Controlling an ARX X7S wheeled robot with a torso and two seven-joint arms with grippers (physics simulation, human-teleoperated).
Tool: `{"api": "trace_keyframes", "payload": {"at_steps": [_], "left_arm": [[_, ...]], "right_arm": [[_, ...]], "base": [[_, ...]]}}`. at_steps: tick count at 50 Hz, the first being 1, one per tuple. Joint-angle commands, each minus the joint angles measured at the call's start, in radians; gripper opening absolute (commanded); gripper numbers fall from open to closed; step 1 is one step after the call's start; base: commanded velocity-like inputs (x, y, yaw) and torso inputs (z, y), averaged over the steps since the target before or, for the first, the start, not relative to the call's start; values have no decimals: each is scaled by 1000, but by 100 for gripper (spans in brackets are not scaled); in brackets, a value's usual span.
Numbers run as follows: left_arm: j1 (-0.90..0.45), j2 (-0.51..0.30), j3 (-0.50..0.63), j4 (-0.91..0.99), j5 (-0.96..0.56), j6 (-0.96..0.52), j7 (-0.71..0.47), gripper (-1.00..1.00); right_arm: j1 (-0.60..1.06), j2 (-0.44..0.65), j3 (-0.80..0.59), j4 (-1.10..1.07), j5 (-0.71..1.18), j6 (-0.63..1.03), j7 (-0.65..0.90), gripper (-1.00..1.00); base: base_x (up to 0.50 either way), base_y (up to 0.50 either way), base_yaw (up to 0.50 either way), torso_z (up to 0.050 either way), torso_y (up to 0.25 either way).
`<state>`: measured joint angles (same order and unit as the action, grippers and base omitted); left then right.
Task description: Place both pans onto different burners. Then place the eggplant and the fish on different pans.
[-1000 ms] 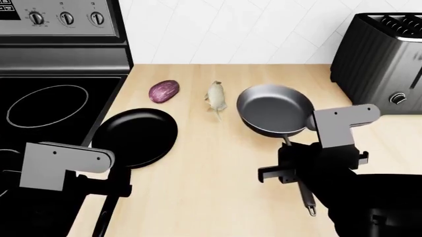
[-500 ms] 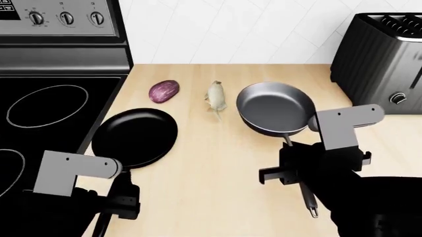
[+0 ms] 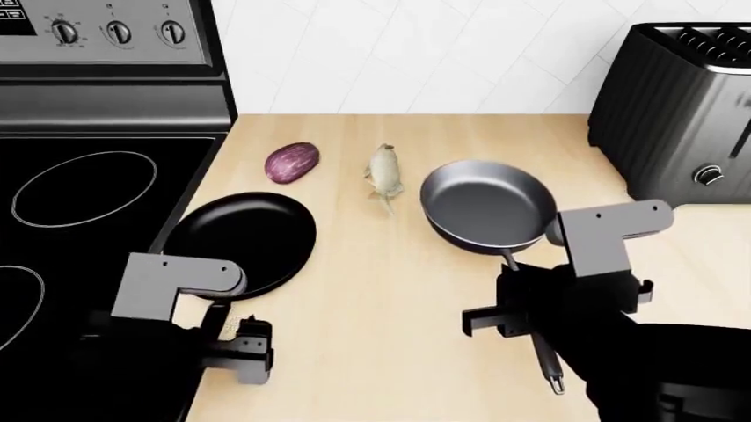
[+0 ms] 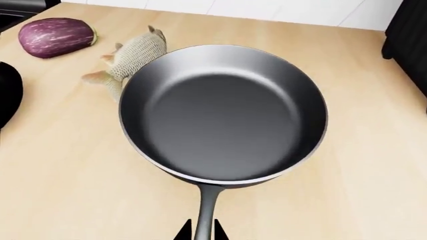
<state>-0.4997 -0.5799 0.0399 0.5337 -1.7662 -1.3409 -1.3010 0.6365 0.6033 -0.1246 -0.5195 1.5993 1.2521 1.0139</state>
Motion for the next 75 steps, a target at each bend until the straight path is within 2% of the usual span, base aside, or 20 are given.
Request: {"api": "trace_keyframes", "payload": {"at_steps": [1, 16, 17, 25, 34, 43, 53, 58, 69, 75], "left_arm": [[-17, 27, 54, -57, 27, 7, 4, 100], [39, 31, 57, -69, 107, 32, 70, 100], [40, 30, 57, -68, 111, 34, 70, -100], [37, 20, 53, -54, 101, 44, 62, -100], [21, 4, 48, -18, 155, 53, 106, -100], [-6, -36, -15, 53, 191, 93, 160, -100], [-57, -103, -58, 125, 14, 125, 55, -100], [5, -103, -87, 155, 79, 127, 116, -100], [29, -115, -101, 167, 90, 138, 124, -100], [35, -118, -102, 166, 104, 141, 135, -100]], "right_arm": [[-6, 6, 17, -5, -73, -22, -12, -100], [-14, 10, 11, -5, -79, -35, -21, -100], [-14, 10, 11, -5, -79, -36, -22, -100], [-14, 11, 6, -9, -77, -40, -19, -100], [-18, 16, 8, -16, -69, -48, -15, -100], [-21, 37, 32, -74, -64, -66, -5, -100], [-3, 54, 37, -124, 4, -67, 44, -100], [1, 60, 33, -130, 21, -68, 58, -100], [1, 65, 23, -146, 12, -73, 54, -100], [5, 64, 24, -143, 2, -83, 49, -100]], "base": [[0, 0, 0, 0, 0], [2, 0, 0, 0, 1], [0, 0, -3, 0, 0], [0, 1, 0, 0, 0], [0, 0, 0, 0, 0], [0, 0, 0, 0, 1], [0, 0, 0, 1, 4], [-45, 0, 0, 2, 2], [-473, 67, 0, 1, 3], [-76, 3, 0, 2, 2]]}}
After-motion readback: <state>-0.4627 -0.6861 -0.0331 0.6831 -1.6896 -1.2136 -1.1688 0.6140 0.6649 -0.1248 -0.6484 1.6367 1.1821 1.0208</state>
